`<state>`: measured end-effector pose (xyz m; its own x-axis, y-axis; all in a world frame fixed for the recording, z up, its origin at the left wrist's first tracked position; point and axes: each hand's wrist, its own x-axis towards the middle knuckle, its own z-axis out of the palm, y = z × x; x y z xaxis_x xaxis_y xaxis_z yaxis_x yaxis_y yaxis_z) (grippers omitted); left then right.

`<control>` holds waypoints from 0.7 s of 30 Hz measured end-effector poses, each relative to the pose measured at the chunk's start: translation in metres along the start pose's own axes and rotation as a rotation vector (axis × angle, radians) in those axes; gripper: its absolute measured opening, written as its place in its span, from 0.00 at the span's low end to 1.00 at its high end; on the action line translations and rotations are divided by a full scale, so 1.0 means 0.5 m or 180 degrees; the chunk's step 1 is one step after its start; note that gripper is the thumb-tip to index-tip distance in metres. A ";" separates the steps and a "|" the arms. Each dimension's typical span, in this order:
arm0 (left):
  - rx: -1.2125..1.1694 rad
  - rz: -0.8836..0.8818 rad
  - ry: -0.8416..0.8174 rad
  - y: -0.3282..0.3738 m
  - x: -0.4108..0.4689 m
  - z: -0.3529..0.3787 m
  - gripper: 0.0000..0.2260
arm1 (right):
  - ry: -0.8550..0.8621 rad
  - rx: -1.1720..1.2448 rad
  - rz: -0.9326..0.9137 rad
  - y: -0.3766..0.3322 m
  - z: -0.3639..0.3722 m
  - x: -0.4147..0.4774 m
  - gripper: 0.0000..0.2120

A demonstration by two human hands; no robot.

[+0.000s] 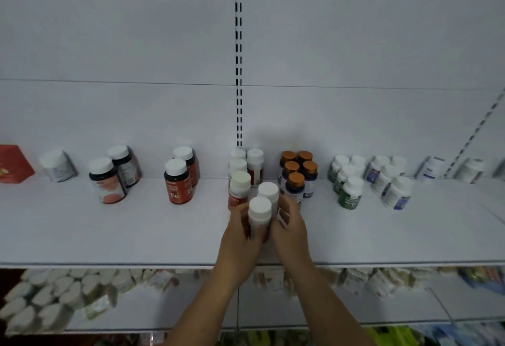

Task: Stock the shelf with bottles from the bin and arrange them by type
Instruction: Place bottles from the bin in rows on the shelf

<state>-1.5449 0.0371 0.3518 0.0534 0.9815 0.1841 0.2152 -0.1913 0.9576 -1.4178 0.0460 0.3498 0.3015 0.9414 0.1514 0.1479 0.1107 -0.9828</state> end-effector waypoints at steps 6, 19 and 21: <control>0.0008 0.0114 -0.0013 -0.008 0.005 0.026 0.26 | -0.0272 0.0192 0.0081 0.003 0.004 -0.026 0.29; -0.0121 -0.0004 0.0495 -0.004 0.021 -0.022 0.24 | -0.0101 0.0103 -0.0100 0.002 0.050 0.025 0.25; -0.0177 -0.0092 0.0624 0.005 0.043 -0.040 0.25 | -0.0116 0.0122 -0.0054 0.000 0.056 0.037 0.24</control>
<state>-1.5626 0.0580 0.3628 -0.1439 0.9710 0.1908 0.1594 -0.1675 0.9729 -1.4387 0.0725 0.3496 0.2648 0.9501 0.1647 0.1162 0.1381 -0.9836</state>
